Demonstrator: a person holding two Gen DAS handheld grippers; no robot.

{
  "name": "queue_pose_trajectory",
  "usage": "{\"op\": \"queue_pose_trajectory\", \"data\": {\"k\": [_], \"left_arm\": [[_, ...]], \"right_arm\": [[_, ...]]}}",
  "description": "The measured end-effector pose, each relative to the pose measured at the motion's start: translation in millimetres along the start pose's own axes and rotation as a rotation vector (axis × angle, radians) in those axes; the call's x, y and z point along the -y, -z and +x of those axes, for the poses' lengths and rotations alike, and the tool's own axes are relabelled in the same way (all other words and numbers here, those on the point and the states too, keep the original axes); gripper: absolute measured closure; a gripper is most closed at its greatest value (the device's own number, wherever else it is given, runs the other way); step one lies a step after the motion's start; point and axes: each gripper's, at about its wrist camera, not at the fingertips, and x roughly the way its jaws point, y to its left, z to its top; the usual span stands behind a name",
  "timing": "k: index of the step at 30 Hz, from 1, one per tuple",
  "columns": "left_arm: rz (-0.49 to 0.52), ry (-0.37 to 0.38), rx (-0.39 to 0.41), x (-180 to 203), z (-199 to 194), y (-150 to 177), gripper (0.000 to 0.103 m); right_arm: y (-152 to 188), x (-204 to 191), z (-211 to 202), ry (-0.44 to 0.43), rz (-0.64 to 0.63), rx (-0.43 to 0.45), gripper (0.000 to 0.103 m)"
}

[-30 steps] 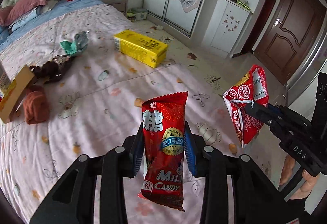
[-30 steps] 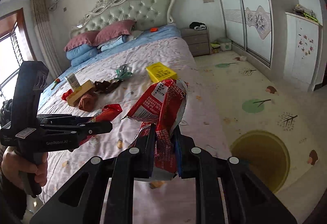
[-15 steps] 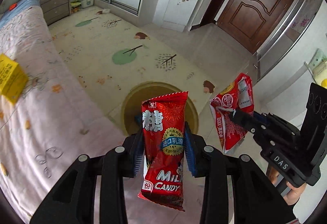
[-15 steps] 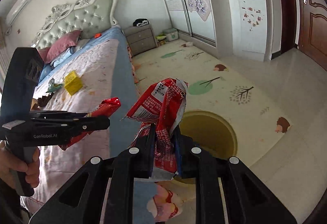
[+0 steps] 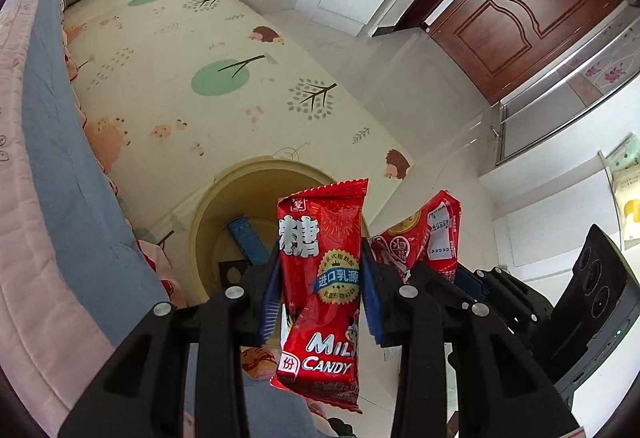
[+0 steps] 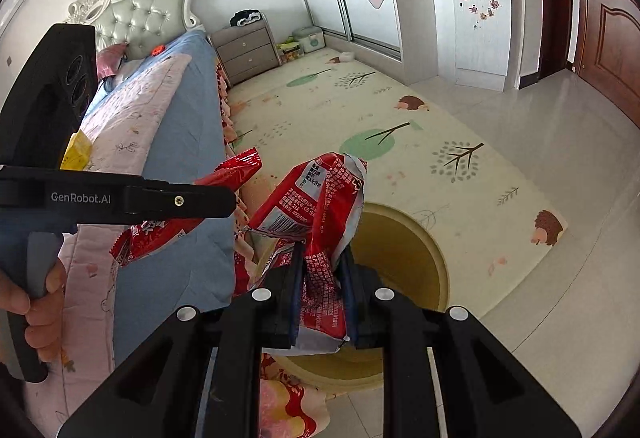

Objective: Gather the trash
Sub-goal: 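Carry both wrappers to the yellow bin and open both tools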

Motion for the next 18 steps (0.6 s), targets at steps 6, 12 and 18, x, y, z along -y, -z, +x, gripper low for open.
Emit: {"op": "queue_pose_trajectory", "data": {"k": [6, 12, 18], "left_arm": [[-0.028, -0.026, 0.023, -6, 8, -8, 0.004], [-0.021, -0.046, -0.017, -6, 15, -7, 0.004], [0.041, -0.072, 0.007, 6, 8, -3, 0.004]], "right_arm": [[-2, 13, 22, 0.067, -0.007, -0.009, 0.044], [9, 31, 30, 0.029, 0.069, -0.045, 0.044], [11, 32, 18, 0.026, 0.084, -0.040, 0.044]]}}
